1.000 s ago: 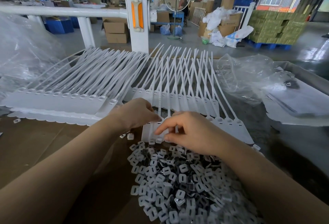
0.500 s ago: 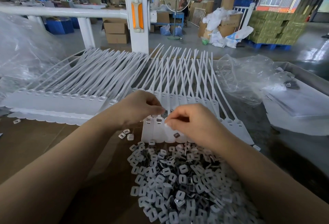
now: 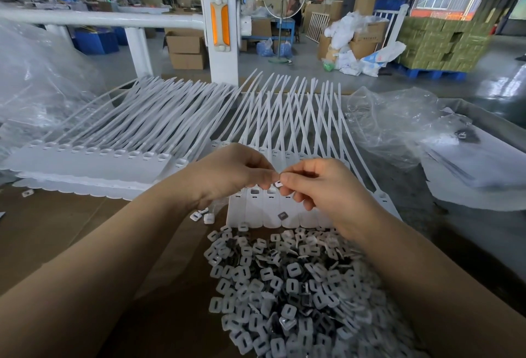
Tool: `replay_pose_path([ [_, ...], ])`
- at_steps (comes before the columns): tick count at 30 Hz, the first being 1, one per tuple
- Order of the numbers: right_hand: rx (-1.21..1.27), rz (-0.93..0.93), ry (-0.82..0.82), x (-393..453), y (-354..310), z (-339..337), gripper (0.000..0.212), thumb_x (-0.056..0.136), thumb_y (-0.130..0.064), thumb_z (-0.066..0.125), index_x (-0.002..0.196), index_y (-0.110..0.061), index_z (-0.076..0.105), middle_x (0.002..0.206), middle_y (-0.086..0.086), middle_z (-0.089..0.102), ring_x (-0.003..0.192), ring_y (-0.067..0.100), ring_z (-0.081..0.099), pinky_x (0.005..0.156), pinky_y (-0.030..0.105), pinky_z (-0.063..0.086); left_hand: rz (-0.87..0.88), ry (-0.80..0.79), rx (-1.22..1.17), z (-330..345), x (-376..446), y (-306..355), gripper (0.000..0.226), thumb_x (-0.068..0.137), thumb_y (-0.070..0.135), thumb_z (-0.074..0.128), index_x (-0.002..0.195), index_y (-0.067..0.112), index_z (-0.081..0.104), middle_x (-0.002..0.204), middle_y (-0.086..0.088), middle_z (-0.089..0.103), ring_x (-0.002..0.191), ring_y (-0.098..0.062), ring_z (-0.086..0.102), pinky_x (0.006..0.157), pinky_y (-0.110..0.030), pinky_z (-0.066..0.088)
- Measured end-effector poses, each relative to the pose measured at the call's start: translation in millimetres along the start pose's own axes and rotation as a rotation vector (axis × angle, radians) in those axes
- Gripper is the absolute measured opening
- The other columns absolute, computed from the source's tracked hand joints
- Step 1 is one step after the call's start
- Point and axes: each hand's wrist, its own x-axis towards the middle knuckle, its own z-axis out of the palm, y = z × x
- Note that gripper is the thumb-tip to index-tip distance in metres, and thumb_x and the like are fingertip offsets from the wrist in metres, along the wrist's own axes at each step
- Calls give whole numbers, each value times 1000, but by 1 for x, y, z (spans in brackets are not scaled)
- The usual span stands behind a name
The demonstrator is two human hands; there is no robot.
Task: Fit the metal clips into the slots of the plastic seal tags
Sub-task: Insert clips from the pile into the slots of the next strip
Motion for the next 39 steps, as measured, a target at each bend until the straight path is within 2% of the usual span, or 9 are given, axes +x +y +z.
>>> replay_pose_path([
  [2, -55, 21, 23, 2, 1, -1, 8, 94, -24, 64, 93, -22, 72, 77, -7, 75, 61, -2, 58, 58, 17, 46, 3, 31, 34, 0, 1, -3, 13, 91, 29, 66, 85, 21, 72, 78, 0, 71, 73, -15, 63, 75, -34, 50],
  [4, -156, 27, 54, 4, 3, -2, 13, 95, -31, 62, 100, -23, 71, 78, -8, 74, 67, -3, 61, 66, 19, 47, -15, 82, 114, -2, 2, -9, 14, 93, 27, 63, 81, 21, 68, 73, 3, 66, 56, 1, 54, 61, -24, 44],
  [6, -213, 33, 57, 4, 5, -2, 16, 96, -33, 61, 104, -23, 70, 81, -9, 72, 74, -1, 63, 67, 20, 45, -59, 106, 207, -2, 3, -15, 14, 94, 27, 62, 81, 23, 65, 74, 7, 63, 56, 3, 53, 56, -18, 40],
  [9, -272, 35, 38, 3, 6, -1, 18, 95, -34, 61, 106, -23, 70, 82, -10, 71, 80, 9, 68, 66, 22, 50, -141, 70, 355, 1, 5, -19, 9, 97, 32, 58, 91, 26, 64, 88, 9, 64, 82, -8, 59, 73, -26, 45],
  [12, -300, 31, 29, 3, 6, 0, 17, 94, -36, 62, 105, -25, 70, 82, -10, 72, 84, 15, 70, 72, 22, 52, -157, 80, 489, 3, 7, -17, 11, 97, 33, 56, 96, 26, 65, 88, 11, 63, 87, -13, 57, 87, -34, 42],
  [22, -296, 42, 15, 4, 6, 0, 20, 94, -36, 63, 107, -22, 69, 84, -8, 71, 83, 9, 68, 72, 21, 50, -184, 74, 414, -1, 11, -23, 16, 90, 38, 65, 88, 23, 70, 84, 6, 68, 79, -12, 62, 72, -27, 49],
  [25, -301, 40, 14, 4, 6, 1, 21, 94, -36, 63, 108, -22, 69, 84, -9, 71, 81, 5, 67, 67, 20, 46, -223, 69, 294, -3, 13, -26, 20, 88, 38, 69, 83, 19, 73, 80, 1, 70, 73, -12, 62, 64, -25, 45],
  [30, -302, 40, 7, 3, 7, 0, 21, 94, -36, 62, 110, -23, 68, 86, -10, 70, 83, 6, 67, 65, 20, 45, -175, 8, 319, -4, 10, -28, 19, 93, 39, 63, 83, 25, 70, 73, 5, 66, 59, -6, 53, 59, -22, 39],
  [39, -302, 46, -2, 3, 6, 0, 20, 95, -36, 62, 110, -24, 67, 87, -10, 70, 83, 5, 66, 64, 20, 43, -157, -34, 350, -4, 10, -26, 13, 97, 33, 58, 84, 31, 63, 83, 10, 63, 76, -4, 56, 63, -21, 36],
])
